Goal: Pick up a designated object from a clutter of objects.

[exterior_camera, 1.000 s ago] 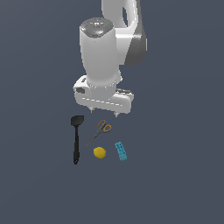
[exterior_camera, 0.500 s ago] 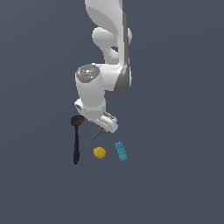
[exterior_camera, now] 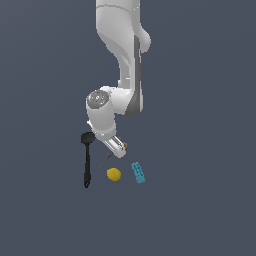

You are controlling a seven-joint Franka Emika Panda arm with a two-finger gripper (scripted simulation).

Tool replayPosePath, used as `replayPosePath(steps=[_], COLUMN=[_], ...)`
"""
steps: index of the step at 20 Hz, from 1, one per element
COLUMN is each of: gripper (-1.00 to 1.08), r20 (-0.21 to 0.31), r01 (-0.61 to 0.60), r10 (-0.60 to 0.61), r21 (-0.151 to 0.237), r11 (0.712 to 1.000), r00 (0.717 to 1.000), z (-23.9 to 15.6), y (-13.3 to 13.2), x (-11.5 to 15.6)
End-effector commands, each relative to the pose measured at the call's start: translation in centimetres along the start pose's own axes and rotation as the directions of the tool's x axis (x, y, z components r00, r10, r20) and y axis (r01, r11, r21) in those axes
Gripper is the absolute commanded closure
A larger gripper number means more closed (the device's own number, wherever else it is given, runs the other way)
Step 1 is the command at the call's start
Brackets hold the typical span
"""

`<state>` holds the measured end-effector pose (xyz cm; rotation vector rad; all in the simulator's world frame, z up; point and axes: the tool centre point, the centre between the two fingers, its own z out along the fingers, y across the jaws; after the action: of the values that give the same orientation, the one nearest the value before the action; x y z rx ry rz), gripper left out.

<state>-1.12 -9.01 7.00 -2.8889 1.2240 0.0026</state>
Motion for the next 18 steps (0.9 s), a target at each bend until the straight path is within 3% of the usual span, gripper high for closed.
replayPosePath(steps=[1, 10, 18], gripper=[-0.92, -0.92, -0.92], r20=[-0.002, -0.002, -0.003], r01=[-0.029, -0.039, -0.043], r10=[0.029, 0.039, 0.043], r21=[-0.002, -0.003, -0.003], r11=[1.0, 0.999, 0.999], r00=[1.0, 0.999, 0.999], z=[0.8, 1.6, 4.9], y=[0.4, 0.7, 0.8], x=[0.0, 0.0, -0.1])
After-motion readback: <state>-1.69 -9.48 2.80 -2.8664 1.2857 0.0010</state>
